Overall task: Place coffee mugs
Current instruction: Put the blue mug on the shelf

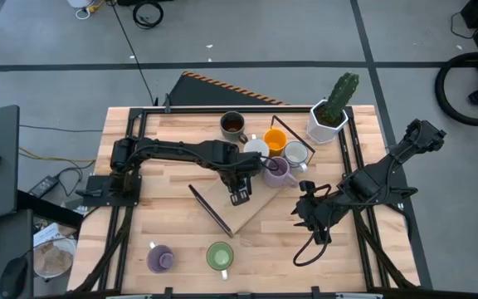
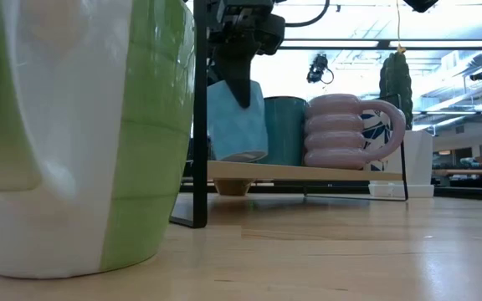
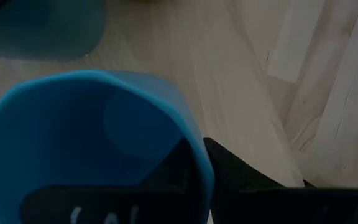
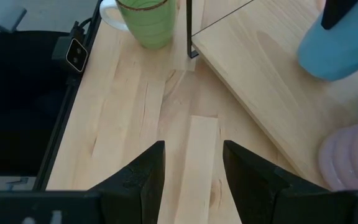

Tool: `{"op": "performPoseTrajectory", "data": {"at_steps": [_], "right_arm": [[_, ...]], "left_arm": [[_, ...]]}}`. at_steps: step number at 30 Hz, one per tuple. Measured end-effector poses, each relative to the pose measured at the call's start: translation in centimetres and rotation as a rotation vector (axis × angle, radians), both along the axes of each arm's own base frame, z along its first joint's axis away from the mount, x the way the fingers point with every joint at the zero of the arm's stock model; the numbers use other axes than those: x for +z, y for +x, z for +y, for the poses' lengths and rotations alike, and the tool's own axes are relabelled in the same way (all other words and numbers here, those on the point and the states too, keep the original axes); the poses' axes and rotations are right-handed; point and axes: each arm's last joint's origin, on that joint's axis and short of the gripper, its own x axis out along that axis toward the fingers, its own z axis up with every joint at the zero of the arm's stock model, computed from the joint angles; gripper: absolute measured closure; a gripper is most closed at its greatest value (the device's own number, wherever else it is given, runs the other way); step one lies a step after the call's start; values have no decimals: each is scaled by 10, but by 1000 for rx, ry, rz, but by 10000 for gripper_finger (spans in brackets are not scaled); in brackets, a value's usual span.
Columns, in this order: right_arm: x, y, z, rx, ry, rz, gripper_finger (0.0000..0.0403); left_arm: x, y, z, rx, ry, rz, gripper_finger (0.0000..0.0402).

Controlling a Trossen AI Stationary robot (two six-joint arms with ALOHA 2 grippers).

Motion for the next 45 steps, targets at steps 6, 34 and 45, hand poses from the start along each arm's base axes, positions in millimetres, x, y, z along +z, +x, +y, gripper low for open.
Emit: {"op": "performPoseTrajectory", "data": {"at_steps": [6,34,45], "right_arm": [[0,0,0,0,0,0,235],[0,0,0,-17,16,4,235],[0,0,0,-12,11,3,235]], "left_arm": [[0,0,0,1,0,1,367],[0,1,0,-9,-2,-8,367],[0,-1,1,1,-3,12,367]]}}
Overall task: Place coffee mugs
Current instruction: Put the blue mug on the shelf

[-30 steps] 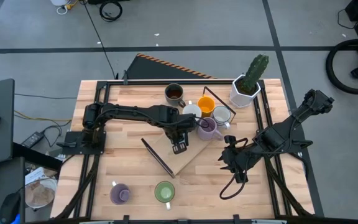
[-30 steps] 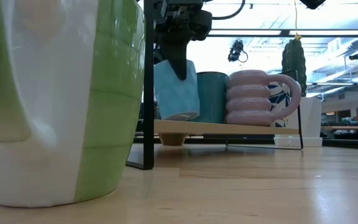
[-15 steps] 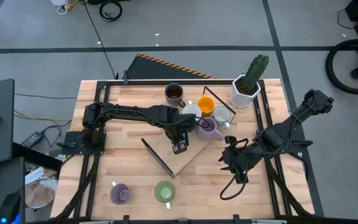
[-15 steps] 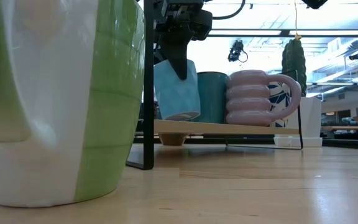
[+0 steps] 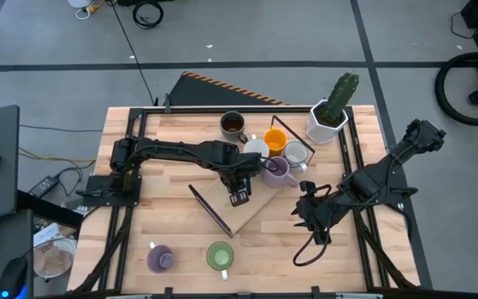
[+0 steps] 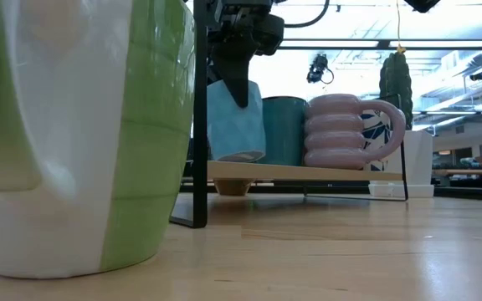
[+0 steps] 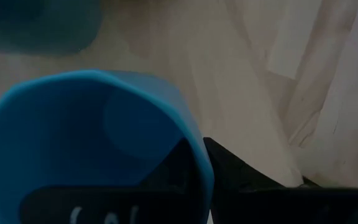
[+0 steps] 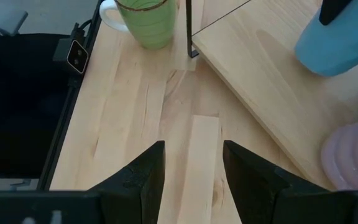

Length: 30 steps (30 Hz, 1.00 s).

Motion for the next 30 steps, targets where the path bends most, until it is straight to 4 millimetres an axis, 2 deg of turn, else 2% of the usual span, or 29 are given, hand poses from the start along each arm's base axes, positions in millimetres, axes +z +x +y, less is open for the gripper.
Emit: {"op": "performPoseTrajectory", "data": {"at_steps": [5,9,20,30], "right_arm": [[1,0,0,3,2,-8,235],[1,1,1,13,0,-19,235],[1,1,1,13,-1,-18,235],[1,1,1,14,-2,-16,235]], "left_arm": [[0,-1,10,28,10,9,367],[-1,-2,16,22,84,25,367],[-19,3,17,-29,148,89,367],[-19,7,17,-43,188,57,367]]}}
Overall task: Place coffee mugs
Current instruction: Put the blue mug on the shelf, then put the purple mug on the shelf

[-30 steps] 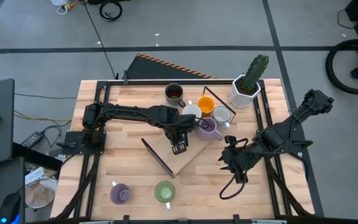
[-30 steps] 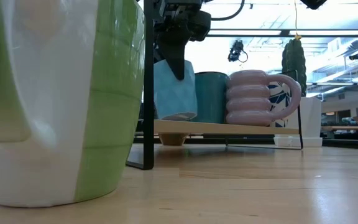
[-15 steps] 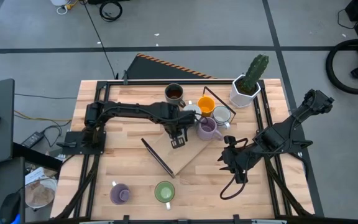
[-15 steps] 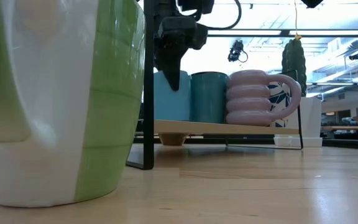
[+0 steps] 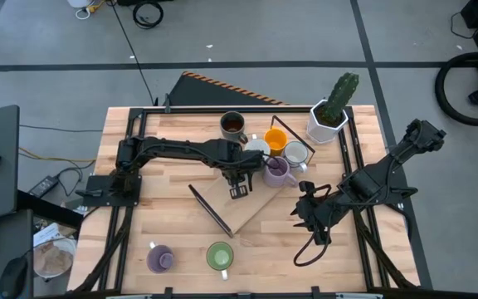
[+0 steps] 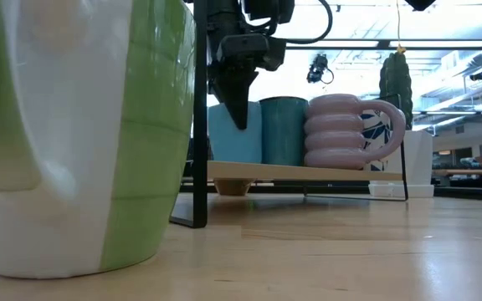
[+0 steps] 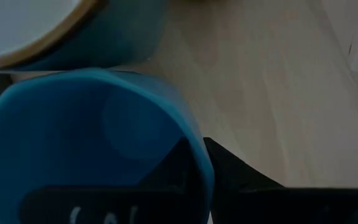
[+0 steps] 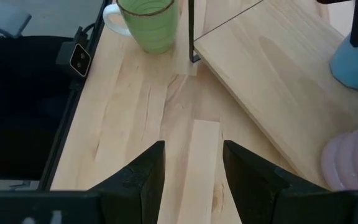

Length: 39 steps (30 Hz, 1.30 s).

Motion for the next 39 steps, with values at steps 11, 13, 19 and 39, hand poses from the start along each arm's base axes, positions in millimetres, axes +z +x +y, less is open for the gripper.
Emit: {"op": "performPoseTrajectory", "data": {"at_steps": [11,13,19,39], "right_arm": [[0,0,0,0,0,1,235],[0,0,0,0,0,1,235],[0,0,0,3,-3,1,235],[0,0,0,1,-1,2,235]], "left_arm": [[0,0,0,1,0,1,348],[-1,1,0,2,0,-4,339],[0,1,-2,-2,-6,-9,313],[37,5,-7,-1,-15,-90,178]]}}
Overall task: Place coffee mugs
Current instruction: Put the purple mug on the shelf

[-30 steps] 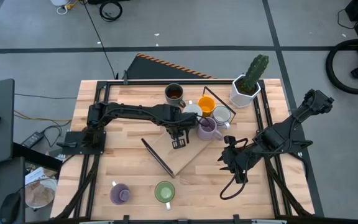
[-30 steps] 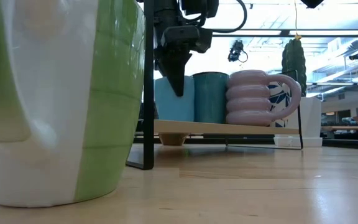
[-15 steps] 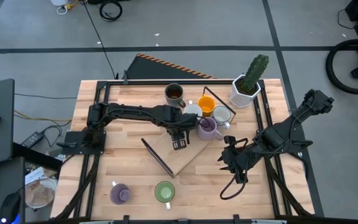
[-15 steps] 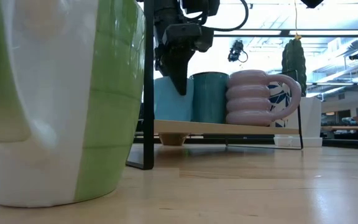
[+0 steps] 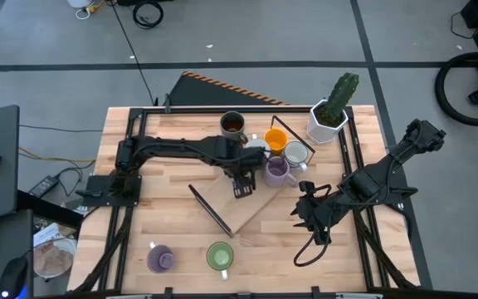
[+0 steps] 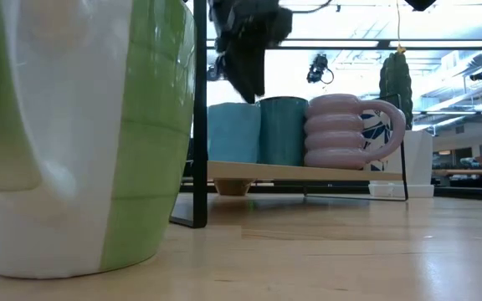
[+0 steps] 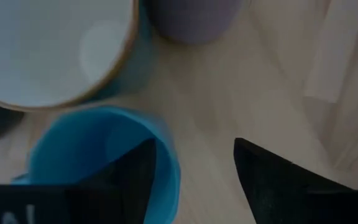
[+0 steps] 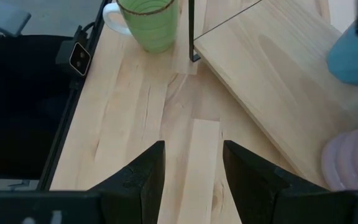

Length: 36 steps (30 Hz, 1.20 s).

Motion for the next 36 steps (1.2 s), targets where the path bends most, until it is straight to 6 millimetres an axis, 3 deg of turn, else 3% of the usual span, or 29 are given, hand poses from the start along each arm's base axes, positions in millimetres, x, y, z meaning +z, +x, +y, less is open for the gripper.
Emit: {"op": "performPoseTrajectory", "data": {"at_steps": [12,22,29,36], "right_arm": [[0,0,0,1,-1,1,235],[0,0,0,-13,-1,-5,235],[0,0,1,-26,-2,-14,235],[1,0,1,-24,-11,-21,235]], "left_arm": [[43,-9,-5,-24,20,-4,177],[64,-29,-46,-141,174,-11,188],[61,-70,-73,-173,175,22,203],[63,-127,-71,-51,103,-37,212]]}}
